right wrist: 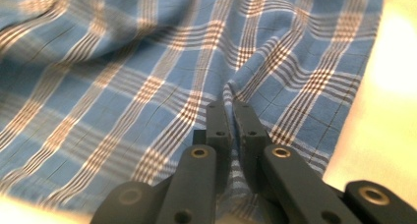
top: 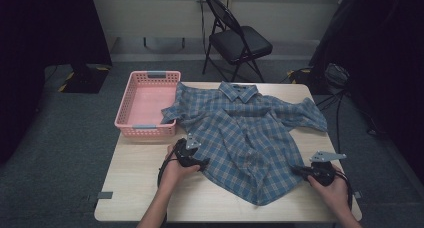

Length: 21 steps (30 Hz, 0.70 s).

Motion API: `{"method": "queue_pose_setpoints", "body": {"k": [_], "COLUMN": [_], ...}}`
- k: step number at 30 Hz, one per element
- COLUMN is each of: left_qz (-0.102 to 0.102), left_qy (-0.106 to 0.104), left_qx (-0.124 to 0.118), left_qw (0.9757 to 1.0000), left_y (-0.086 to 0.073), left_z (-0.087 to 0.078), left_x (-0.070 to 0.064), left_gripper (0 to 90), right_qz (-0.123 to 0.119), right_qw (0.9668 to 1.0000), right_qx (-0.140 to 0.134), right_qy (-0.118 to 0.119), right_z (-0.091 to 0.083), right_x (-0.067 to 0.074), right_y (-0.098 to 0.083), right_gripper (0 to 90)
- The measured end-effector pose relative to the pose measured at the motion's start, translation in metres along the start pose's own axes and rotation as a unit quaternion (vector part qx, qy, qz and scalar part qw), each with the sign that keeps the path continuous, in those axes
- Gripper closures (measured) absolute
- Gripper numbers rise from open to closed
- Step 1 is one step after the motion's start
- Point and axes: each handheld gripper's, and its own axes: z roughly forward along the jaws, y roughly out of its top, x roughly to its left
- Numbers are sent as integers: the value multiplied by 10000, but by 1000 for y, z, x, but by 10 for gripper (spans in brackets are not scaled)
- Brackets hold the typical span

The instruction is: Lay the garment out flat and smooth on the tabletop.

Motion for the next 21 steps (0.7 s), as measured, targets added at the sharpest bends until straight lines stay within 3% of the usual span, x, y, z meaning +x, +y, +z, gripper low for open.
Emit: {"method": "queue_pose_setpoints", "body": {"k": [2, 6, 9, 13, 15, 17, 19, 21], "left_qz": [-1, 61, 94, 89, 84, 92, 111, 108], "left_qy": [-11, 31, 23, -13, -21, -23, -15, -14], "left_qx": [4, 36, 29, 5, 2, 5, 7, 3], "left_qw": [10000, 10000, 9999, 10000, 10000, 10000, 9999, 9999], "left_y": [0, 1, 2, 2, 2, 2, 2, 2], "left_z": [0, 0, 1, 2, 2, 2, 1, 1], "left_x": [0, -1, -2, -2, -2, -2, -2, -2], "left_gripper": [222, 222, 223, 223, 223, 223, 223, 223], "right_qz": [57, 111, 137, 285, 306, 350, 319, 269], "right_qw": [10000, 9985, 9965, 9959, 9952, 9954, 9951, 9954], "right_qx": [17, -456, -634, -445, -317, -177, -197, -188], "right_qy": [31, -288, -528, -733, -876, -874, -920, -896], "right_z": [-9, -21, -13, 17, 32, 43, 47, 44], "right_x": [3, 2, -8, -27, -33, -38, -39, -39], "right_y": [-6, 3, 22, 41, 47, 47, 45, 43], "right_gripper": [780, 549, 507, 494, 499, 531, 586, 758]}}
